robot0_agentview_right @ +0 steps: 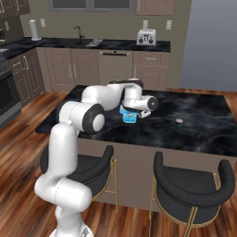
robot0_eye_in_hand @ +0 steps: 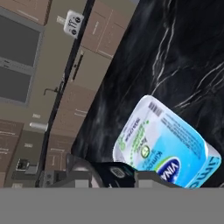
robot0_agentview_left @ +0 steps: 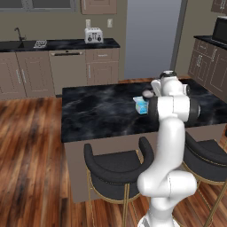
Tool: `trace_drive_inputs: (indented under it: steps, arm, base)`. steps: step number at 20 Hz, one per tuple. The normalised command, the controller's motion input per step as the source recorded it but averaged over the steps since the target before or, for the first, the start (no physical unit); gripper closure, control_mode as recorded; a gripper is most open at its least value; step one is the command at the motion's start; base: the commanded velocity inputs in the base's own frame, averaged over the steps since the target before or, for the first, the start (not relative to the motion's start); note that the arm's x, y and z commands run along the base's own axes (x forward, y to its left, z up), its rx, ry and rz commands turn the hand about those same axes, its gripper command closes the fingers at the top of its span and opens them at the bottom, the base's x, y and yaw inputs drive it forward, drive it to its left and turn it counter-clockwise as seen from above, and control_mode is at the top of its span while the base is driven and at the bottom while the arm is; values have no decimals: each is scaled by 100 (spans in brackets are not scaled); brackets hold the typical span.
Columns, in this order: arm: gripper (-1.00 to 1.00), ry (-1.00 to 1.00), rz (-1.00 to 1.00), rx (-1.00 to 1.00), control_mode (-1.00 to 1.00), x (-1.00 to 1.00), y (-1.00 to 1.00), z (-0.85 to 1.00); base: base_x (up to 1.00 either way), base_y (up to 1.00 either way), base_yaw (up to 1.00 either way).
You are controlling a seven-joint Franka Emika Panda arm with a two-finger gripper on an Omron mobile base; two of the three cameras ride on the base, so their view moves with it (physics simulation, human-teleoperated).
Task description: Stack the yogurt containers by placing the smaller containers on top of the larger containers.
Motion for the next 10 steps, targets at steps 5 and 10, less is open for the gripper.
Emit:
trace_drive_inputs:
  steps: [5, 10]
  arm:
    - [100, 0, 1, 0, -100, 16, 0, -17]
    - [100, 0, 1, 0, -100, 19, 0, -17]
  base:
    - [0, 0, 0]
    - [0, 0, 0]
